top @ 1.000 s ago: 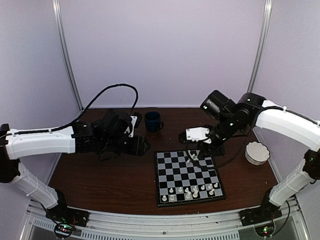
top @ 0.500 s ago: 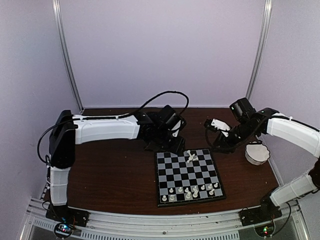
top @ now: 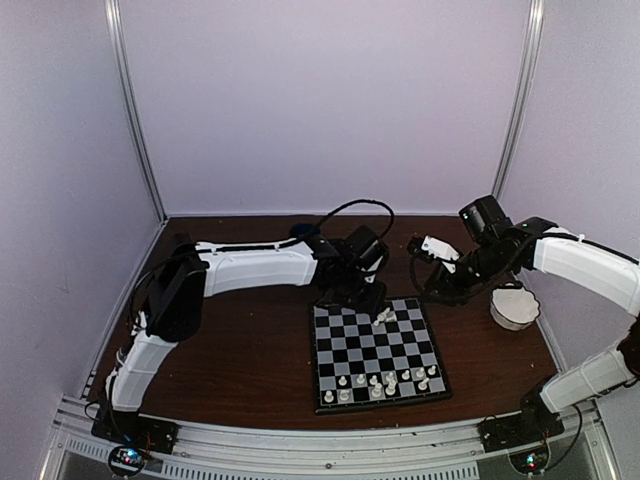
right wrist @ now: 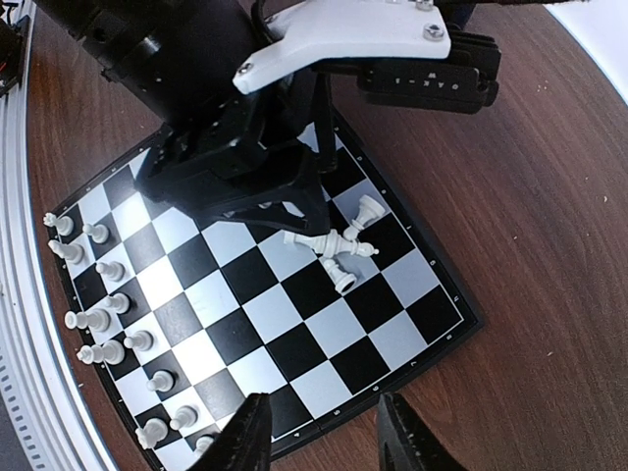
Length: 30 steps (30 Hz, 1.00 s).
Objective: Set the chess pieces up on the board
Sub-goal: Adjust the bishop on the chessboard.
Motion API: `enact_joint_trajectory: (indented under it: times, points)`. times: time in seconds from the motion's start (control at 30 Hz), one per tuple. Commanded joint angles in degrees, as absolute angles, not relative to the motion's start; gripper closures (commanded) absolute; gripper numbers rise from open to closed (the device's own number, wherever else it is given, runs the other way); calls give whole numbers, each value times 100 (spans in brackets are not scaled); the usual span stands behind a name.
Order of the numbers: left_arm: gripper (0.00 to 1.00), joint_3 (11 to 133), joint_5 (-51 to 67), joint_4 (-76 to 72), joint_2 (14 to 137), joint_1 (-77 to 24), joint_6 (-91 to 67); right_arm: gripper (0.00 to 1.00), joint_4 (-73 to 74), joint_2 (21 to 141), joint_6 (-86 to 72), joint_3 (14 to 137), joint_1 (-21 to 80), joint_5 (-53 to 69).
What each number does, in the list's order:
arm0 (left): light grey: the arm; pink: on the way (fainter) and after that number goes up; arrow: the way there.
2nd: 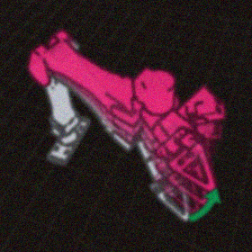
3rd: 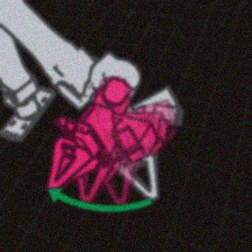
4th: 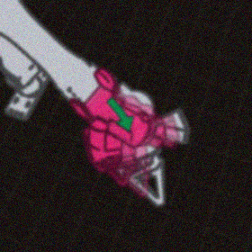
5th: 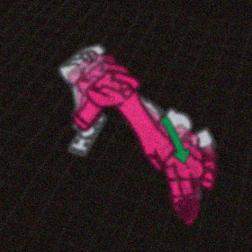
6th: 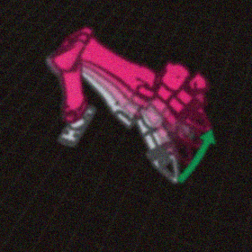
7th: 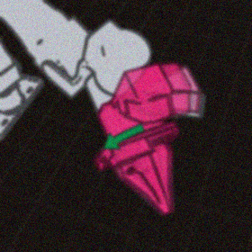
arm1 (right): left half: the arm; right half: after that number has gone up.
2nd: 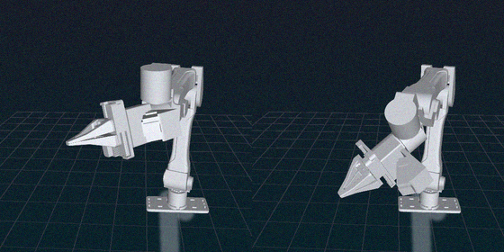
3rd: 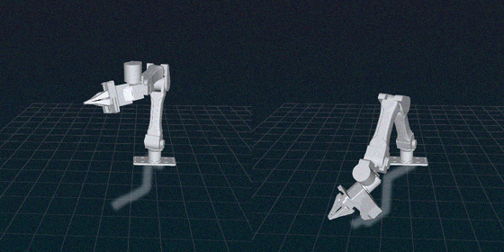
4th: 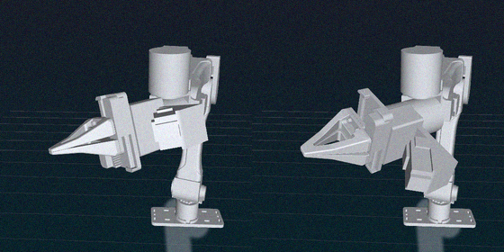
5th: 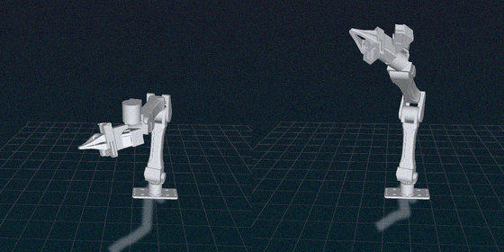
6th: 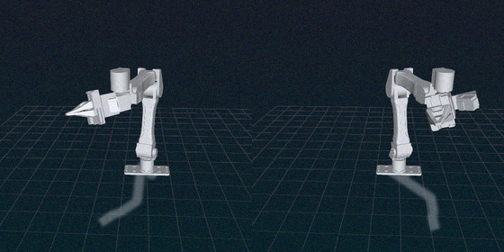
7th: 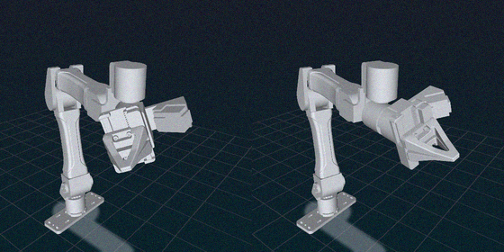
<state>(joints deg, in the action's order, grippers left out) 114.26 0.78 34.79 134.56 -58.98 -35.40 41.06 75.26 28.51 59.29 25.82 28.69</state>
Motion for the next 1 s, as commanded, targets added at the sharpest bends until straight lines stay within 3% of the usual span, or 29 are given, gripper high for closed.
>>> enact_joint_trajectory:
  times: [0.0,0.27,0.5,0.97]
  points:
    - [53,11834,-286,3511,13769,-5893,-4338,61,4001,7488,2924,5875,2549,2885]
    - [53,12357,-830,3802,14126,-5852,-4778,61,4049,7485,2953,5889,2549,2883]
    - [53,12616,-618,3717,14417,-5756,-4830,61,4071,7488,2979,5880,2549,2880]
    - [69,12070,-545,3803,14136,-5743,-4755,60,4105,7493,3015,5880,2548,2883]
